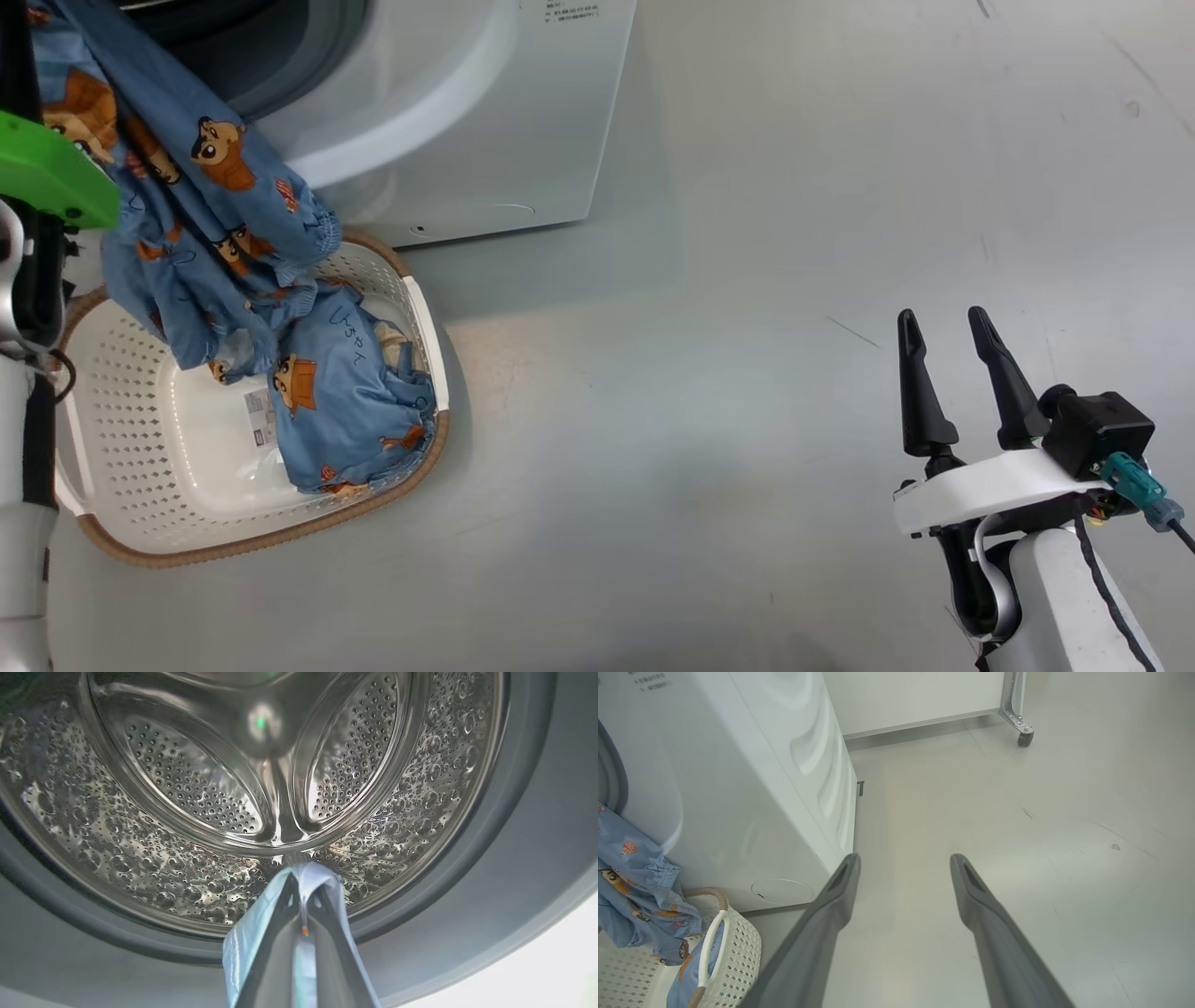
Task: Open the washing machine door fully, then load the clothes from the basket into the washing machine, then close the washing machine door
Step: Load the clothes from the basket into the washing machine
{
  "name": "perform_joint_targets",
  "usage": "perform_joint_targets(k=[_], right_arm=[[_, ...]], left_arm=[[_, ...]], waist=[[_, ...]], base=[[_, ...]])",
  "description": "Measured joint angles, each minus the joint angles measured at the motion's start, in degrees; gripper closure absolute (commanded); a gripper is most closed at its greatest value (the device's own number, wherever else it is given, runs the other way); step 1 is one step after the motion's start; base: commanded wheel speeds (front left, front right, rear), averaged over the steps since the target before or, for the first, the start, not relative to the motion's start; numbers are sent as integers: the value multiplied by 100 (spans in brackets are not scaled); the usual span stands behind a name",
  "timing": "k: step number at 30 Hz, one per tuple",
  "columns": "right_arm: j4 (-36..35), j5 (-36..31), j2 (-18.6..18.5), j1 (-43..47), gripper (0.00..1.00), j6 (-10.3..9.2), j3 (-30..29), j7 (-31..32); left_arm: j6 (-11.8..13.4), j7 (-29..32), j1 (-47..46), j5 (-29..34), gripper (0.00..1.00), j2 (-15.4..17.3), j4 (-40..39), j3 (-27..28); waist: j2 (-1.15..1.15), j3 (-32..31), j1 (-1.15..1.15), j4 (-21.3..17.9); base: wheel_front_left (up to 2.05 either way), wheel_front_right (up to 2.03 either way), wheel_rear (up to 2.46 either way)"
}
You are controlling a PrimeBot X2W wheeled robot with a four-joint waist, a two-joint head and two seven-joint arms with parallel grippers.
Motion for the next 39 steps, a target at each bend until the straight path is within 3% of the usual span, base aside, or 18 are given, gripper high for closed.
perform_joint_targets(k=[13,28,33,39], right_arm=[[-56,257,2,-121,0,-102,298,0],[-56,437,0,-310,0,-258,552,0],[-48,479,-1,-316,0,-300,632,0],[-59,482,-4,-371,0,-299,883,0]], left_arm=[[1,684,-1220,-413,100,-89,470,147],[-9,1367,-2237,-277,100,-12,1068,-316],[-9,1246,-2522,-196,100,19,1193,-336],[-32,491,-2976,416,100,316,935,-579]], waist=[[0,813,0,-168],[0,1534,0,-101],[0,1676,0,-42],[0,1800,0,-25]], base=[[0,0,0],[0,0,0],[0,0,0],[0,0,0]])
